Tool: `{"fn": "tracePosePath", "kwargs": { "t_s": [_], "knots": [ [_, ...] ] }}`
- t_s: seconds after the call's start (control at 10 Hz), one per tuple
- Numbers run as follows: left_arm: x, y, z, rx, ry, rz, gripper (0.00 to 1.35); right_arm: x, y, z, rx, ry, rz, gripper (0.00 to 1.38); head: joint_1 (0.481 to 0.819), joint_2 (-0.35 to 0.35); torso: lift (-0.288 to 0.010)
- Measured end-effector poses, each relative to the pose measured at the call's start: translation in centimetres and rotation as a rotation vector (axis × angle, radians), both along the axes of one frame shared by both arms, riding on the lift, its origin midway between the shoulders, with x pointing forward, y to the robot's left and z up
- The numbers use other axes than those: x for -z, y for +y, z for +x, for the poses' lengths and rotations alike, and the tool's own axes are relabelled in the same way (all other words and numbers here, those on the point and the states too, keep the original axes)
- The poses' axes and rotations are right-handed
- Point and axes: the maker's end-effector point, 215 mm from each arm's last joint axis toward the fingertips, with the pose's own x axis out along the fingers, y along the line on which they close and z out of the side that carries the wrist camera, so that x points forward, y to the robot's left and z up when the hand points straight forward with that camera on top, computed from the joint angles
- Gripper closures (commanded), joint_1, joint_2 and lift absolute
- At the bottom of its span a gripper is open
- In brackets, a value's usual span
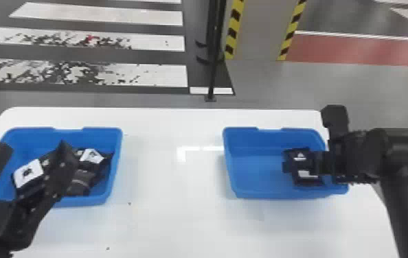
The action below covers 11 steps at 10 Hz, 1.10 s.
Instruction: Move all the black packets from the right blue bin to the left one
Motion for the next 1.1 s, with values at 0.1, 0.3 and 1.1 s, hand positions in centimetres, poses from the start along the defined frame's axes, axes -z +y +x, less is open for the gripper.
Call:
{"fn": "tracePosePath", "kwargs": {
  "t_s": [0.1,0.3,1.1],
  "knots": [
    [-0.1,-0.1,0.0,0.001,-0.002,0.001,0.13,0.4,-0.5,-0.2,0.012,0.017,-0.011,0.15,0.695,-0.131,-0.140],
    [-0.2,-0.1,0.2,0.002,-0.006,0.003,0.13,1.0,-1.3,-0.4,0.031,0.039,-0.027,0.19,0.695,-0.144,-0.140],
    [-0.2,0.0,0.1,0.000,-0.005,0.004,0.14,2.4,-4.0,-0.1,0.095,0.065,-0.051,0.52,0.695,-0.175,-0.140]
  ]
}}
